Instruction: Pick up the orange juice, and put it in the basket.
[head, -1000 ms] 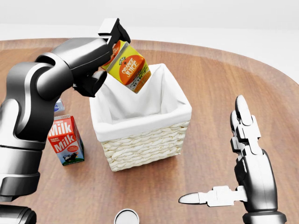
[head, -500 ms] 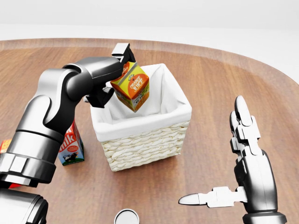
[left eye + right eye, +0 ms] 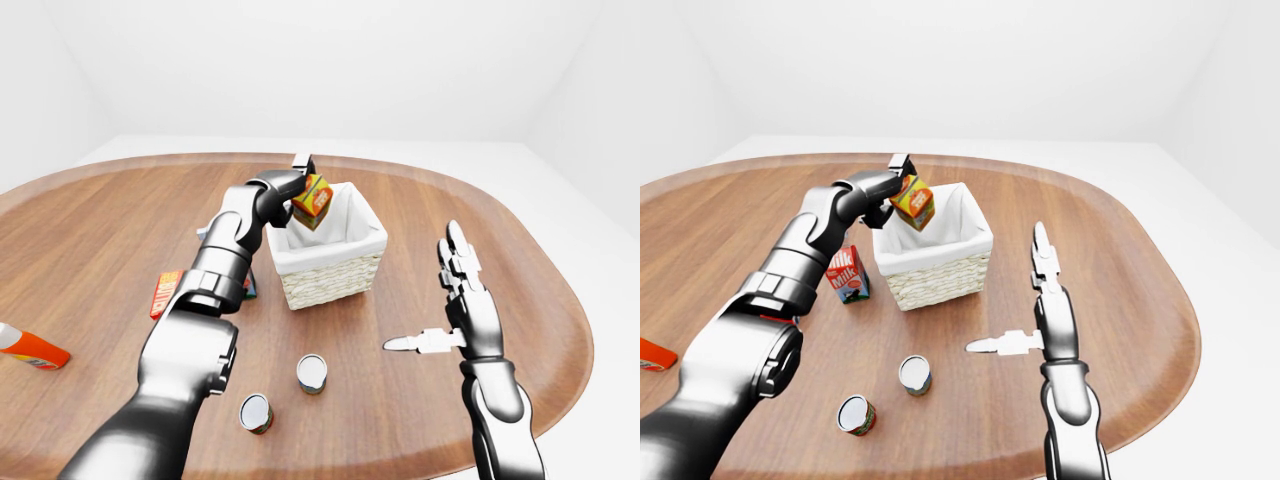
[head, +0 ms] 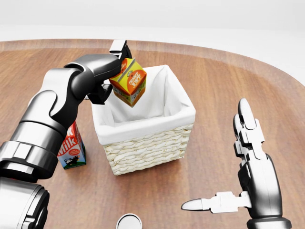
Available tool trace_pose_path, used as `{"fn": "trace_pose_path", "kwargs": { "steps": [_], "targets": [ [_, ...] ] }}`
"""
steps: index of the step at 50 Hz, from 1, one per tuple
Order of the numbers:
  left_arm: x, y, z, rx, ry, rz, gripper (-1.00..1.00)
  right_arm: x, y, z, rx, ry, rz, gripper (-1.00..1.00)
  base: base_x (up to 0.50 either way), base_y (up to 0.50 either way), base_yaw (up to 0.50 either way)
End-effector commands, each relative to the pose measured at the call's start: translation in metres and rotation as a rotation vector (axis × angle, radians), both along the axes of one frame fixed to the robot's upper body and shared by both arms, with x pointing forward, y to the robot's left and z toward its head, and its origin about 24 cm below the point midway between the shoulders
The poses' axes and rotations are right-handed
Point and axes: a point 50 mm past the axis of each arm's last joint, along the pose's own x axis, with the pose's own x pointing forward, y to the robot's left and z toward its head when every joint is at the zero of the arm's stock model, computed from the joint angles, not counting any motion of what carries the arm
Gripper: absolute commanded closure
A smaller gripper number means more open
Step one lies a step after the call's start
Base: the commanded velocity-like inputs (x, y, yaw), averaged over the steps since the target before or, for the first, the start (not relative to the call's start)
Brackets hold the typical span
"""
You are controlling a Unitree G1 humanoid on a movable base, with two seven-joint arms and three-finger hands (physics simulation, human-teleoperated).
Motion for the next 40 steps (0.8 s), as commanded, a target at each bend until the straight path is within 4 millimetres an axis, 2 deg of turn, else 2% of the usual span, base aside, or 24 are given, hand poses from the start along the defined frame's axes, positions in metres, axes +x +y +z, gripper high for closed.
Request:
{"fn": "trace_pose_path", "kwargs": {
  "steps": [1, 40],
  "targets": [
    [0.004, 0.002, 0.004, -0.021, -0.038, 0.025, 1.00, 0.000, 0.001, 0.000, -0.001, 0.002, 0.003, -1.00, 0.00, 0.00, 0.00],
    [0.009, -0.001, -0.006, 0.018, -0.062, 0.056, 1.00, -0.001, 0.002, -0.002, -0.003, 0.008, 0.012, -1.00, 0.00, 0.00, 0.00]
  ]
}}
